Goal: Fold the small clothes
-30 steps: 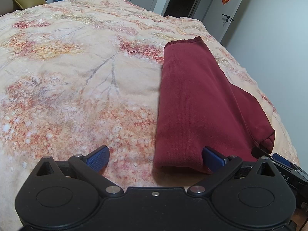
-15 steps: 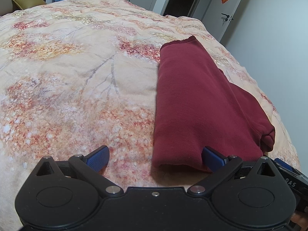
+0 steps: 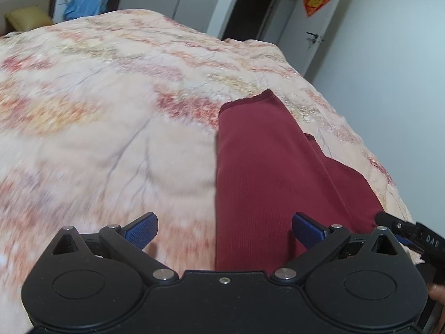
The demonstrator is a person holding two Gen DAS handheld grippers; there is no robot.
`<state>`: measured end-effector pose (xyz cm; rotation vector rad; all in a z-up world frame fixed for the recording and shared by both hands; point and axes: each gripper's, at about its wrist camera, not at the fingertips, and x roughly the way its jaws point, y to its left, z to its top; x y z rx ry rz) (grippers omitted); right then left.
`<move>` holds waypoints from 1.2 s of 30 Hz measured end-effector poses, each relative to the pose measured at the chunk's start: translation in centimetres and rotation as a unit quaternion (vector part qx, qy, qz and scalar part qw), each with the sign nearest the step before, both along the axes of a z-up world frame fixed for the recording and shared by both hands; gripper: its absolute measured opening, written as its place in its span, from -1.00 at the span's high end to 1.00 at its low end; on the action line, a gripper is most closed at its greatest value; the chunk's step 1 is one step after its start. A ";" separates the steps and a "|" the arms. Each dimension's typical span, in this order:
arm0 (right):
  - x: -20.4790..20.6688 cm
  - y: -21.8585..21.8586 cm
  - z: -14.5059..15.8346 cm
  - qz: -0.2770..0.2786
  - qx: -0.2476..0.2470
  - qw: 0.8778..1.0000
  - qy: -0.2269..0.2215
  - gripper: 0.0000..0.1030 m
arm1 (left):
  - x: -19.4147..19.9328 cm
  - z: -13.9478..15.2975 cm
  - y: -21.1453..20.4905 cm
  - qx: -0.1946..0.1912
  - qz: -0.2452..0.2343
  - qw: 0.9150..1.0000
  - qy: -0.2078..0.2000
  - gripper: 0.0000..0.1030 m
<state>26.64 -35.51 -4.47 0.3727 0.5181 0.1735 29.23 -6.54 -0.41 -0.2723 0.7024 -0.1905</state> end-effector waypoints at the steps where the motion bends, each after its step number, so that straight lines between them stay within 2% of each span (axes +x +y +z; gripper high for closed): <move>1: 1.0 -0.1 -0.1 0.006 0.007 1.000 0.003 -1.00 | 0.9 -0.1 0.0 0.001 -0.005 1.000 0.006 -0.99; 7: 6.4 -0.7 -1.2 0.025 0.043 0.998 0.024 -0.98 | 5.5 -1.2 0.3 -0.019 -0.052 0.998 0.022 -0.99; 10: 8.0 -0.7 -1.7 0.026 0.042 0.998 0.030 -0.77 | 6.4 -1.6 0.4 -0.034 -0.072 0.996 0.028 -0.97; 12: 8.3 -0.6 -1.8 0.025 0.035 0.999 0.029 -0.59 | 6.6 -1.8 0.4 -0.049 -0.087 0.995 0.027 -0.88; 17: 7.8 -0.2 -2.3 0.028 0.022 0.999 0.021 -0.42 | 6.7 -2.1 0.2 -0.082 -0.101 0.991 0.035 -0.60; 18: 7.6 -0.2 -2.2 0.027 0.023 0.999 0.020 -0.33 | 6.7 -2.0 0.1 -0.083 -0.102 0.991 0.036 -0.50; 20: 7.3 0.0 -1.9 0.024 0.013 0.999 0.018 -0.15 | 6.6 -1.7 -0.3 -0.077 -0.100 0.991 0.038 -0.43; 25: 6.5 0.8 -0.6 0.030 -0.021 0.999 0.006 0.39 | 6.1 -0.6 -0.8 -0.051 -0.099 0.993 0.026 0.10; 26: 6.2 1.1 -0.3 0.041 -0.021 0.999 0.000 0.64 | 6.0 -0.4 -0.7 -0.051 -0.099 0.994 0.023 0.14; 30: 4.9 3.4 1.8 0.051 -0.086 0.994 -0.034 0.65 | 5.6 0.8 -0.4 -0.050 -0.100 0.994 0.009 0.31; 34: 4.5 5.4 4.1 0.068 -0.091 0.991 -0.066 0.66 | 5.0 2.3 0.5 -0.042 -0.102 0.994 -0.009 0.35; 36: 4.7 6.7 5.2 0.078 -0.094 0.989 -0.082 0.66 | 4.7 3.4 1.4 -0.024 -0.088 0.995 -0.027 0.35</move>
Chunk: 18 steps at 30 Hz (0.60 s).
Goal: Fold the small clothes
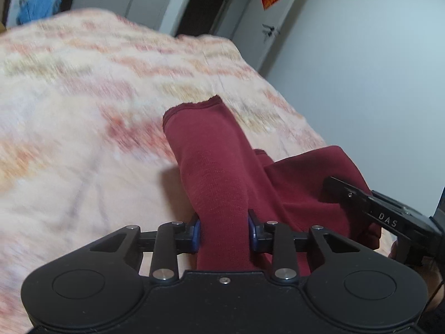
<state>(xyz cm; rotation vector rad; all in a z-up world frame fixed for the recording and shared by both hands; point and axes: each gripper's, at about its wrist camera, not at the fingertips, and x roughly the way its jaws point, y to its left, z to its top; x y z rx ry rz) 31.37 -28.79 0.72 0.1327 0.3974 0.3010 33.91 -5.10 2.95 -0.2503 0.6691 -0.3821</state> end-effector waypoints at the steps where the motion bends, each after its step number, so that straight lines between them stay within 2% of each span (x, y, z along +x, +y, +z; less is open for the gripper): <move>1: 0.2 0.7 0.5 0.006 0.002 1.000 -0.006 0.66 | -0.3 0.5 0.7 0.008 0.011 1.000 -0.010 0.35; 5: 1.4 4.4 1.8 0.044 0.008 0.999 -0.024 0.66 | -0.9 2.2 4.5 0.027 0.058 0.997 -0.036 0.35; 9: 3.5 8.6 2.4 0.078 0.027 0.996 -0.029 0.66 | -1.3 2.7 8.2 0.037 0.105 0.993 -0.033 0.35; 14: 6.6 12.2 1.0 0.097 0.052 0.994 0.015 0.66 | -1.5 0.5 11.0 0.032 0.131 0.991 0.011 0.28; 16: 7.2 12.6 -0.1 0.087 0.047 0.995 0.033 0.65 | -1.6 -0.9 11.3 0.034 0.138 0.990 0.022 0.22; 18: 7.4 12.4 -1.3 0.067 0.036 0.996 0.046 0.64 | -1.9 -1.9 11.5 0.032 0.145 0.989 0.026 0.08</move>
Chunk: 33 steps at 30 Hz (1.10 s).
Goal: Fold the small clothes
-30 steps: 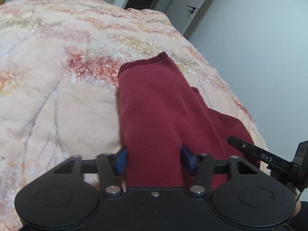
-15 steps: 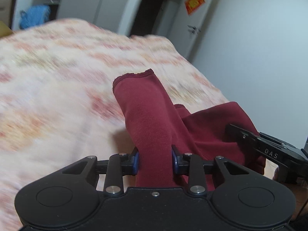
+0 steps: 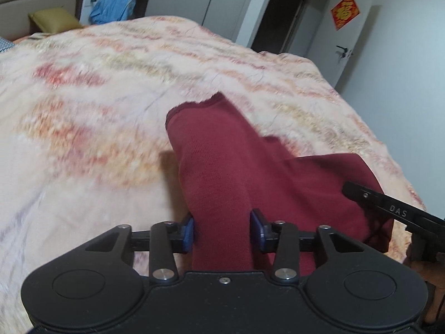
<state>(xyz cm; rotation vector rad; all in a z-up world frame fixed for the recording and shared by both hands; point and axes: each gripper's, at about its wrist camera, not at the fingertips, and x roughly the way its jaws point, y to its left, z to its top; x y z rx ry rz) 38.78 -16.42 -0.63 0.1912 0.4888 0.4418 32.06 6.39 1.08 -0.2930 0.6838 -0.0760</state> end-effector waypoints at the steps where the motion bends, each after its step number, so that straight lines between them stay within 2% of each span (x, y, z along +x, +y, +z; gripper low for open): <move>1: 0.1 -0.2 -0.5 -0.009 -0.006 1.000 0.007 0.61 | -0.3 -0.3 0.1 -0.002 0.004 1.000 -0.002 -0.05; 2: 0.2 -0.5 -1.1 -0.016 -0.010 1.000 0.015 0.54 | -0.5 -0.3 0.1 -0.002 0.007 1.000 -0.003 -0.13; 4: 0.1 -1.1 -1.8 -0.027 -0.018 0.999 0.026 0.39 | -0.8 -0.4 0.1 0.006 0.014 1.000 -0.005 -0.50; 6: -0.5 -1.4 -2.1 -0.033 -0.029 0.999 0.027 0.11 | -1.4 0.0 -0.3 0.020 0.020 1.000 -0.008 -0.61; 10: -2.1 -1.5 -1.6 -0.045 -0.055 0.997 0.020 -0.18 | -3.3 1.2 -0.9 0.030 0.027 0.999 -0.020 -0.84; 12: -3.3 -1.5 -1.0 -0.048 -0.062 0.997 0.013 -0.43 | -4.8 1.8 -1.3 0.035 0.033 0.998 -0.029 -0.93; 18: -9.0 -1.9 2.1 -0.036 -0.065 0.996 -0.051 -0.91 | -11.1 3.9 -2.7 0.060 0.058 0.994 -0.073 -0.99; 20: -11.7 -2.0 3.0 -0.032 -0.068 0.994 -0.078 -1.00 | -13.5 4.2 -3.3 0.068 0.063 0.992 -0.086 -0.99; 23: -16.1 -2.1 3.8 -0.024 -0.063 0.992 -0.104 -1.00 | -17.5 4.1 -4.3 0.087 0.072 0.988 -0.105 -0.99; 27: -21.4 -2.3 3.3 -0.011 -0.055 0.992 -0.110 -1.00 | -21.8 3.1 -5.2 0.112 0.071 0.985 -0.108 -0.99; 33: -26.7 -2.2 1.7 -0.003 -0.065 0.992 -0.109 -1.00 | -25.4 1.4 -5.0 0.110 0.071 0.986 -0.106 -0.99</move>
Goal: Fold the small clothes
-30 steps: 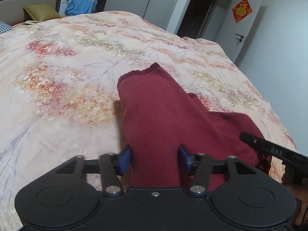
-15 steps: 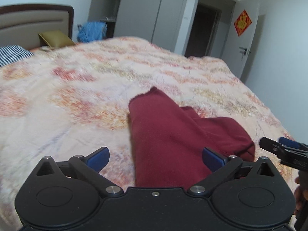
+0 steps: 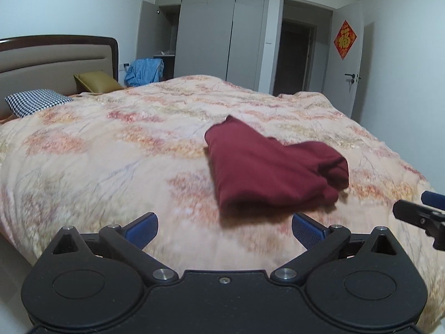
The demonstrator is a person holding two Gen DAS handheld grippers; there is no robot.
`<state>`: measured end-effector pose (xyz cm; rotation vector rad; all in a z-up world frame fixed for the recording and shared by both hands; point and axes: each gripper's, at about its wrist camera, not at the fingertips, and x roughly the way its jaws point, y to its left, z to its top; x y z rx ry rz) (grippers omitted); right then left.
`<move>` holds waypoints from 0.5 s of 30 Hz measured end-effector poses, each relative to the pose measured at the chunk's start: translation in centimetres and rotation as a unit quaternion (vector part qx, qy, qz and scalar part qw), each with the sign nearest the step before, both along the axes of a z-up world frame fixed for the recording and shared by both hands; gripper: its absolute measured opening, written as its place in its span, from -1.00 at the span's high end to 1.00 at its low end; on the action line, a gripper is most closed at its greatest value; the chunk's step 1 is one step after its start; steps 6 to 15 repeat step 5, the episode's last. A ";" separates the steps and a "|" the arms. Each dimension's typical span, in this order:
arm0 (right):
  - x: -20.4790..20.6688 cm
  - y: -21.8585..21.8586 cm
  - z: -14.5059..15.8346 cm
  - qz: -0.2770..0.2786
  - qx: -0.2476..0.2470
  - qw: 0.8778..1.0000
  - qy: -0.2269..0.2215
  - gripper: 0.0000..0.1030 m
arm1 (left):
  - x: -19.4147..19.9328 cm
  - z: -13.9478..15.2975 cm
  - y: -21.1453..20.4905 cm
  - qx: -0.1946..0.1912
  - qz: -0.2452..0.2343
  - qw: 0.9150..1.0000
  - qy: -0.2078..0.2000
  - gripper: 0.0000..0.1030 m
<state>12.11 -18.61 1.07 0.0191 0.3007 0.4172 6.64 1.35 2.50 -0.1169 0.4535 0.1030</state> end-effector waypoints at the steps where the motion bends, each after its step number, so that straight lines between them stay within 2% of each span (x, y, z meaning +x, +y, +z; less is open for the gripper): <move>1: -0.5 0.0 -0.1 0.000 -0.001 1.000 -0.001 -1.00 | -0.3 -0.1 0.1 -0.002 -0.003 1.000 0.000 -0.99; 15: -1.5 0.2 -0.3 0.001 0.001 1.000 0.002 -1.00 | -1.0 -0.2 0.1 -0.007 -0.002 1.000 -0.005 -0.99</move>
